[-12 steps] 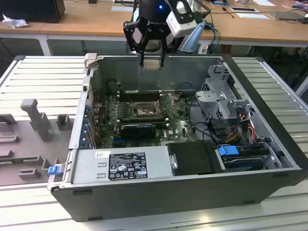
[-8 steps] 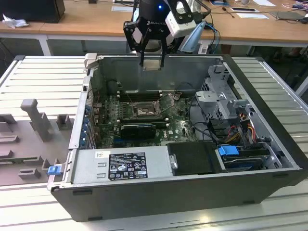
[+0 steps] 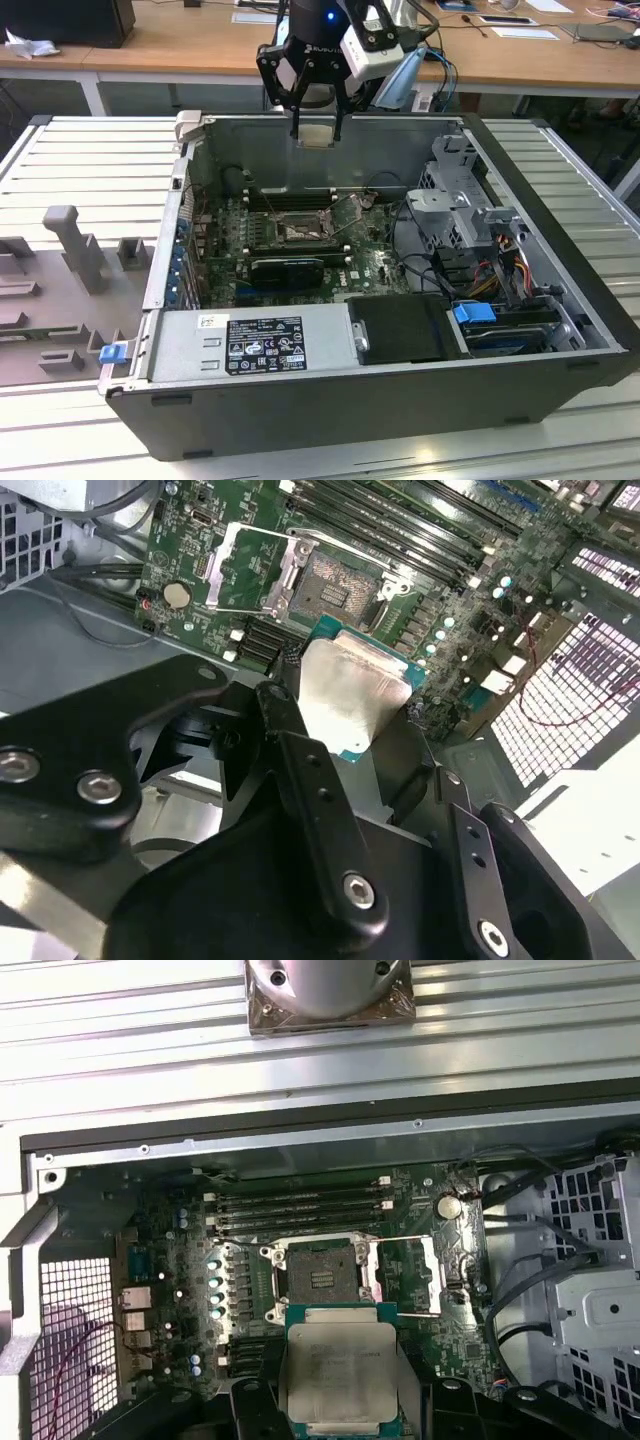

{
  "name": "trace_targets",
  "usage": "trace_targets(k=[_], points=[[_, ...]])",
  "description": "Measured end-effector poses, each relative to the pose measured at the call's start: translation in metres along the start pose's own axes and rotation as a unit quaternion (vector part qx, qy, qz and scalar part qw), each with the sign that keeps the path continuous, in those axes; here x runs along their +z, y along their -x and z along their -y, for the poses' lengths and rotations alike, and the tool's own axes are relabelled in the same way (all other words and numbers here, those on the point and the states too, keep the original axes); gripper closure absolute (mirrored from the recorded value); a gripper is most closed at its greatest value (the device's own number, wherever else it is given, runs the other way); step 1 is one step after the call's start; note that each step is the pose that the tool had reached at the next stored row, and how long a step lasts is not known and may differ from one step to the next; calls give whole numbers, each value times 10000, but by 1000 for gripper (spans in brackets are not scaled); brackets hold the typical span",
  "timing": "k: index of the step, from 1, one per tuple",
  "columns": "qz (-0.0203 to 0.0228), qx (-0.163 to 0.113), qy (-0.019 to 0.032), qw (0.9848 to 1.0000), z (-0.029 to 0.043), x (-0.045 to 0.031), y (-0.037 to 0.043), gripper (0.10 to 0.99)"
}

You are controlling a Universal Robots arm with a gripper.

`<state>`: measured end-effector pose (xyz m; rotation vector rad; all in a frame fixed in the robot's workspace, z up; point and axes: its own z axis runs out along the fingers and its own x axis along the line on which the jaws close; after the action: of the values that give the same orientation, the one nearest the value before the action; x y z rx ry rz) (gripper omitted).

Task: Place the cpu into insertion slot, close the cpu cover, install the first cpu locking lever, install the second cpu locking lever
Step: 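Place the cpu into insertion slot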

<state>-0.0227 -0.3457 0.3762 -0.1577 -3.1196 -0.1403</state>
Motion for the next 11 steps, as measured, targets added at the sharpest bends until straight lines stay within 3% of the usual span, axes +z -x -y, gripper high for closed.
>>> trace_targets(k=[4, 7, 11], points=[[18, 191, 0, 9998, 0, 5, 0, 561], [54, 603, 6, 9982, 1, 8, 0, 561], [79, 878, 12, 9961, 1, 10, 0, 561]])
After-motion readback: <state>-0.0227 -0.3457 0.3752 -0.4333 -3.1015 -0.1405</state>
